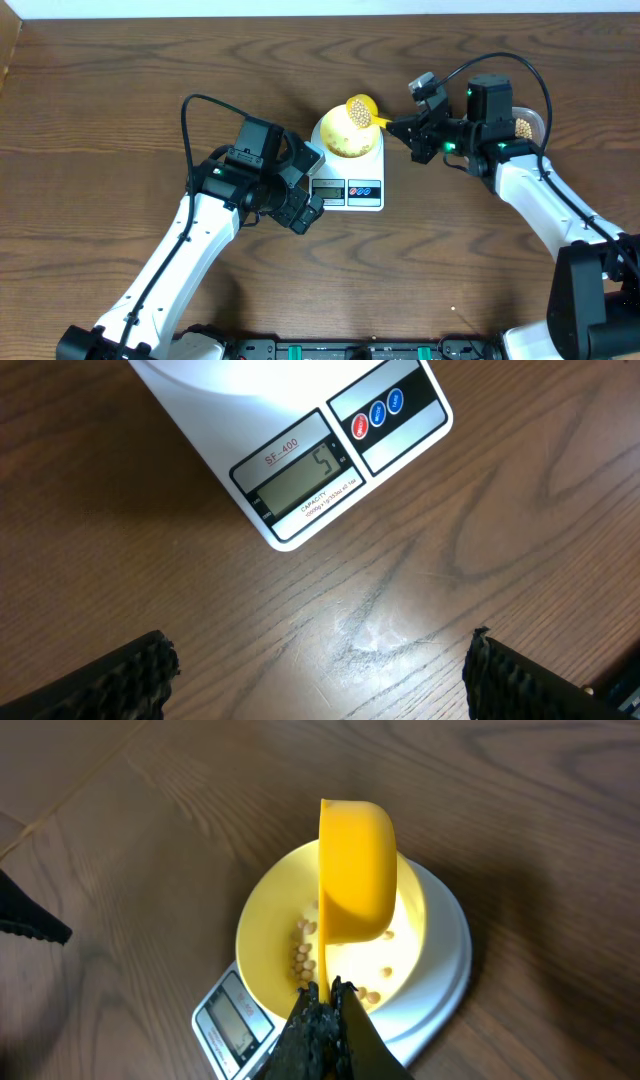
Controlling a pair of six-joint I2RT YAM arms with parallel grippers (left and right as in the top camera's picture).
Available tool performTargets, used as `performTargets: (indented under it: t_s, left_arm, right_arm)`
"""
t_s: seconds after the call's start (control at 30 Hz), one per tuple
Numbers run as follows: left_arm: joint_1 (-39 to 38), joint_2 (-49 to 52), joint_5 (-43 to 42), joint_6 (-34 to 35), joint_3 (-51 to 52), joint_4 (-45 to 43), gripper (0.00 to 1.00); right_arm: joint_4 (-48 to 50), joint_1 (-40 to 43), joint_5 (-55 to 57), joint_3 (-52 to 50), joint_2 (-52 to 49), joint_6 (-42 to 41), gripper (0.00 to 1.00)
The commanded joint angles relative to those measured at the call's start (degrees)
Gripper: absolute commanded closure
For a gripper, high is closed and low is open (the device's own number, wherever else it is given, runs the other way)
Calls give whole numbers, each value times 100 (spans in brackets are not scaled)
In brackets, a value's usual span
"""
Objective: Scoop item into bowl and weigh 50g on scale
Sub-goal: 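Tilt the scoop over the yellow bowl to pour soybeans, then keep tilting the scoop to pour more soybeans into the bowl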
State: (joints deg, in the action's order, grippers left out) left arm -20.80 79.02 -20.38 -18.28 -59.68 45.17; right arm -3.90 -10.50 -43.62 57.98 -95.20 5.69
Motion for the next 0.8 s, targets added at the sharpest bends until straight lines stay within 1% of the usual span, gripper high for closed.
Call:
performTargets:
  t_s: [0.0,0.2,0.77]
  left_arm:
    - [-13,-15,55,-98,11,24,6]
    - [-13,-15,55,-98,11,24,6]
    - [-13,-15,55,-98,11,24,6]
  right_arm:
    - [20,-243,68,9,177,280,99]
    - [24,-385,433,11,188,483,99]
    - [7,-380,455,11,584,487,99]
